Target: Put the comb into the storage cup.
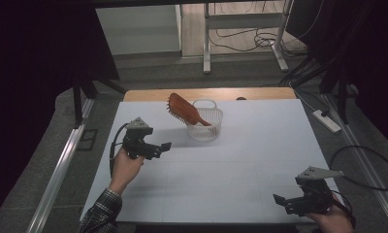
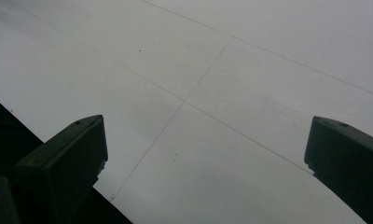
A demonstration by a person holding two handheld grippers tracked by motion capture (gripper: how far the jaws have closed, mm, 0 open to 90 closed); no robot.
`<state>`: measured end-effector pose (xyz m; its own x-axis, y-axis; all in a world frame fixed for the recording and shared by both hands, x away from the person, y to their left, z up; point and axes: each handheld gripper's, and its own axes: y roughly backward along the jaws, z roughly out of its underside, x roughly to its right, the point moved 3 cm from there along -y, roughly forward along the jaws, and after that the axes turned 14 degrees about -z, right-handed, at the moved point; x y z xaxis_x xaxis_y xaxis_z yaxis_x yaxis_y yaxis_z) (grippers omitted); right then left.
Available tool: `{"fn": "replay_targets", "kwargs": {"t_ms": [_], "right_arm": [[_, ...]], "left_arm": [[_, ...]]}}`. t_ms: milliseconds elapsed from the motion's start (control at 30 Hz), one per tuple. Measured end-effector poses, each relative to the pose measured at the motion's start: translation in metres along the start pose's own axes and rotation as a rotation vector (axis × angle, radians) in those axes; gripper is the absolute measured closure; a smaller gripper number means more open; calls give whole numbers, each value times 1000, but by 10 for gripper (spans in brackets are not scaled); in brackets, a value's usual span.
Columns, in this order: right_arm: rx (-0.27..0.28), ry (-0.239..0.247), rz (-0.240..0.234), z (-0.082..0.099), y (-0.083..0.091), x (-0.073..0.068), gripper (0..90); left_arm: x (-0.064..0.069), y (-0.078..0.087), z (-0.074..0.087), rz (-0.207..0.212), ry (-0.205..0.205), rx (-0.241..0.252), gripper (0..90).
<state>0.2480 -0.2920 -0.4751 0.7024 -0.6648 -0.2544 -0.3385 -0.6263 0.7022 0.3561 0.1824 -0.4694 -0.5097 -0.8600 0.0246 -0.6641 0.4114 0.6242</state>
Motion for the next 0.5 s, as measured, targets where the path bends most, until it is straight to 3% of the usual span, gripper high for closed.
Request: {"fn": "replay_targets", "kwargs": {"t_ms": [500], "right_arm": [[0, 3, -1, 0, 0, 0, 0]], "left_arm": [[2, 13, 17, -14, 9, -15, 0]]}}
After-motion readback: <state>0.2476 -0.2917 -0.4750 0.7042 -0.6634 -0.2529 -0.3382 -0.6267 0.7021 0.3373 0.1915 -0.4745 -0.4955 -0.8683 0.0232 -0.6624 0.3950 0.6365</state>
